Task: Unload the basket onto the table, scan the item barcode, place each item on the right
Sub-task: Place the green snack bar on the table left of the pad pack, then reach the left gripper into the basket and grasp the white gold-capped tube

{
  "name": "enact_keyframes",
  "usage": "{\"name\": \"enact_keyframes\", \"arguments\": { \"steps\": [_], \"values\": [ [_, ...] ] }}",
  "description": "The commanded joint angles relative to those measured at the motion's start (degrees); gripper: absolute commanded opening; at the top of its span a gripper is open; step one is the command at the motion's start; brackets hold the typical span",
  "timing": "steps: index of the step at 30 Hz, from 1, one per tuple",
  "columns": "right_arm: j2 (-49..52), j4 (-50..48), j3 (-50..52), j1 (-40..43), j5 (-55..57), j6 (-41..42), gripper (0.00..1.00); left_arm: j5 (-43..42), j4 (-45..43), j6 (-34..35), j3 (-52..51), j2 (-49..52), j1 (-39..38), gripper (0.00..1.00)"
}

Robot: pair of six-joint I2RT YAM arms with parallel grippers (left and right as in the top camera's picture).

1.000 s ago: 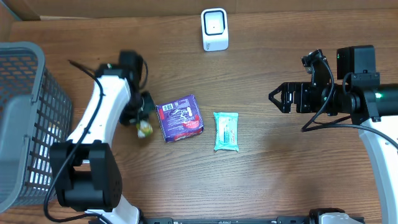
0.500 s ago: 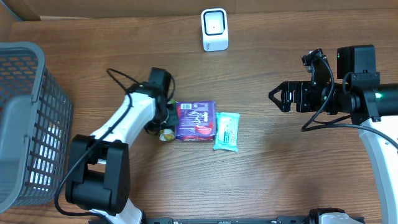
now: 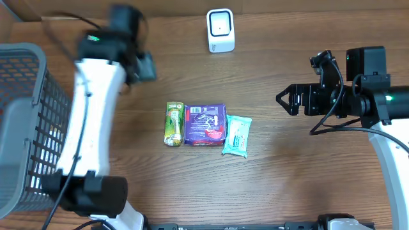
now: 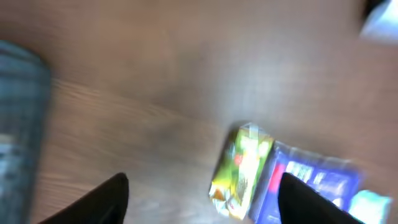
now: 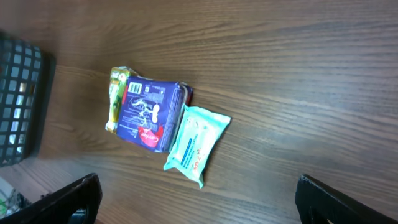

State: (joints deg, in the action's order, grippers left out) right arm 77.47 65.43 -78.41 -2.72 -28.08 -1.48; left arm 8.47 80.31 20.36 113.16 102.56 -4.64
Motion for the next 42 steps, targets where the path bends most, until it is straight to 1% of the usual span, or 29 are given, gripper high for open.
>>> {"name": "enact_keyframes", "arguments": {
  "steps": [1,3,5,9,12,15,18,20,22,24,30,35,38,42],
  "values": [
    [-0.2,0.1,-0.3,-0.2,0.0,0.0,1.0,2.5,5.6,-0.9,16.4,-1.1,6.5,0.72],
    [-0.2,0.3,-0.3,-0.2,0.0,0.0,1.0,2.4,8.9,-0.2,22.8,-1.1,11.4,0.73],
    [-0.2,0.3,-0.3,-0.2,0.0,0.0,1.0,2.3,11.6,1.5,26.3,-1.2,17.0,0.73],
    [-0.2,0.2,-0.3,-0.2,0.0,0.0,1.0,0.1,16.3,3.0,27.1,-1.0,30.0,0.74],
    [-0.2,0.2,-0.3,-0.2,0.0,0.0,1.0,-3.2,16.5,4.8,24.2,-1.0,39.5,0.77],
    [-0.2,0.3,-0.3,-0.2,0.0,0.0,1.0,-7.2,15.7,5.9,20.1,-1.0,48.8,0.78],
    [-0.2,0.2,-0.3,-0.2,0.0,0.0,1.0,-12.3,13.1,4.4,14.5,-1.0,56.1,0.76],
    [-0.2,-0.2,-0.3,-0.2,0.0,0.0,1.0,-16.2,9.5,3.6,9.4,-1.0,59.5,0.71],
    [-0.2,-1.1,-0.3,-0.2,0.0,0.0,1.0,-17.8,4.6,3.7,4.0,-1.0,61.0,0.68],
    [-0.2,-2.2,-0.3,-0.2,0.0,0.0,1.0,-17.7,-0.4,3.5,-1.4,-1.0,61.2,0.67],
    [-0.2,-2.1,-0.3,-0.2,0.0,0.0,1.0,-17.5,-13.2,0.2,-17.0,-1.0,60.1,0.68],
    [-0.2,-1.6,-0.3,-0.2,0.0,0.0,1.0,-17.3,-21.1,-2.3,-26.0,-1.0,60.1,0.7],
    [-0.2,-1.7,-0.3,-0.2,0.0,0.0,1.0,-17.3,-25.2,-5.4,-29.6,-1.0,59.8,0.7],
    [-0.2,-2.4,-0.3,-0.2,0.0,0.0,1.0,-17.5,-31.5,-12.7,-34.1,-0.9,58.6,0.72]
  ]
}}
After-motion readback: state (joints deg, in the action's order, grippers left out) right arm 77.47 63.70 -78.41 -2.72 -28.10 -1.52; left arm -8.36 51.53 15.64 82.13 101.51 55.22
